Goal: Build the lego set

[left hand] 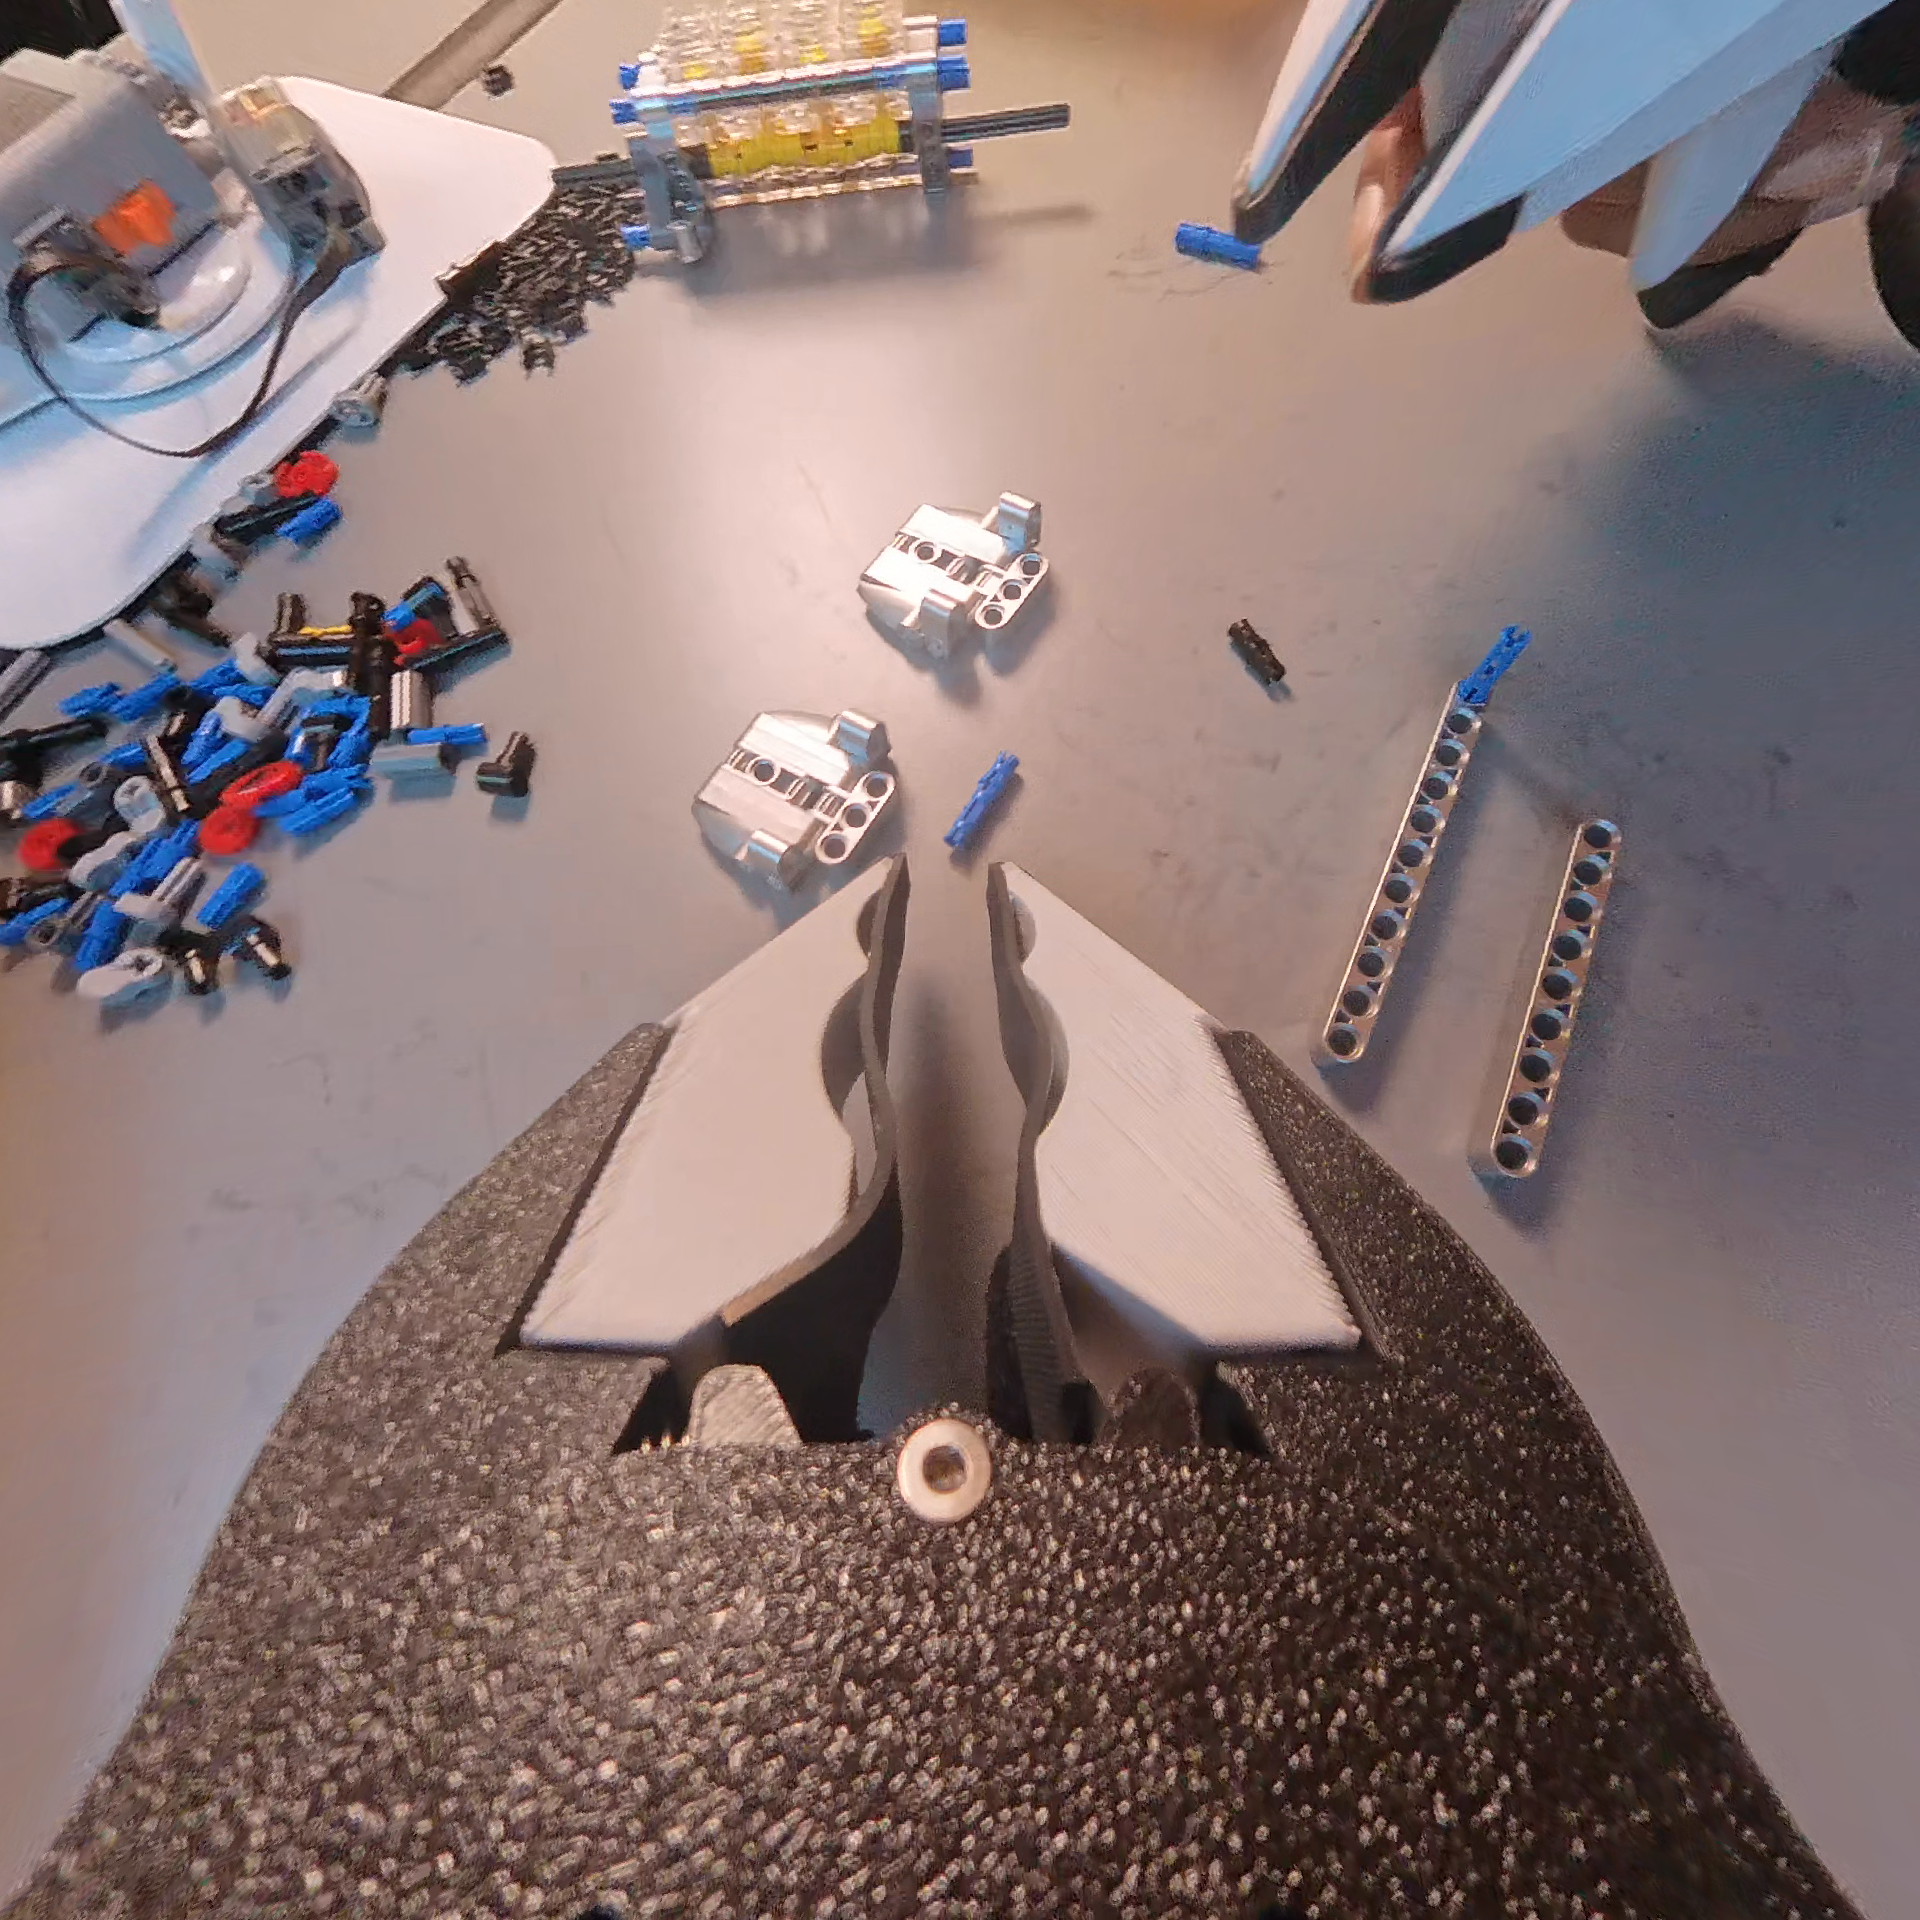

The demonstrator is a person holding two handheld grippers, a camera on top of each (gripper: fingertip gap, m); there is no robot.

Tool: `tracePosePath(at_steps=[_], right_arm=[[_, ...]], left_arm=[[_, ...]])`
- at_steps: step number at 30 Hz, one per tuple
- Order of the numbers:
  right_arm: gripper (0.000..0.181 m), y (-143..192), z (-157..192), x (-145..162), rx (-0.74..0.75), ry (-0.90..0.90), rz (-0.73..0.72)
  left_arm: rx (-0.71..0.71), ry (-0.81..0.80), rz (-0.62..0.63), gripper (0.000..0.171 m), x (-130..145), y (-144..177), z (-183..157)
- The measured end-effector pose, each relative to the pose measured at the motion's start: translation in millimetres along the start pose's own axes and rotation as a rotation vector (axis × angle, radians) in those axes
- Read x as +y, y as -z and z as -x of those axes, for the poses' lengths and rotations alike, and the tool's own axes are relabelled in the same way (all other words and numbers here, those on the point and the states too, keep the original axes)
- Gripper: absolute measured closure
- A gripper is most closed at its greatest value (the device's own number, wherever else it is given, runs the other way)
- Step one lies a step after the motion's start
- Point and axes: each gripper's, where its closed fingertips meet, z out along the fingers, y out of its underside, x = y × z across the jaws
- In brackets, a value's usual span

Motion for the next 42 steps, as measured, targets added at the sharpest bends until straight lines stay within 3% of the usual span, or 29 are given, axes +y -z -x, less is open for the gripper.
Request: tracePosePath(at_steps=[9, 16, 21, 34, 42], right_arm=[[0.157, 8, 19, -17, -0.110, 0.009, -0.116], [0.133, 30, 33, -60, -0.407, -0.381, -0.389], [0.124, 36, 35, -67, -0.517, -0.512, -0.445], [0.124, 52, 32, -85, -0.640, -0.671, -0.569], [0.140, 50, 35, -84, -0.673, -0.704, -0.569]], left_arm=[[0.060, 0.001, 0.061, 0.159, -1, -19, -3], [0.063, -0.005, 0.074, 0.169, -2, -21, -6], [0.089, 0.011, 0.059, 0.170, -3, -19, -9], [0.422, 0.304, -0.363, 0.170, -75, 31, -41], [0.517, 0.339, -0.427, 0.170, -85, 42, -58]])
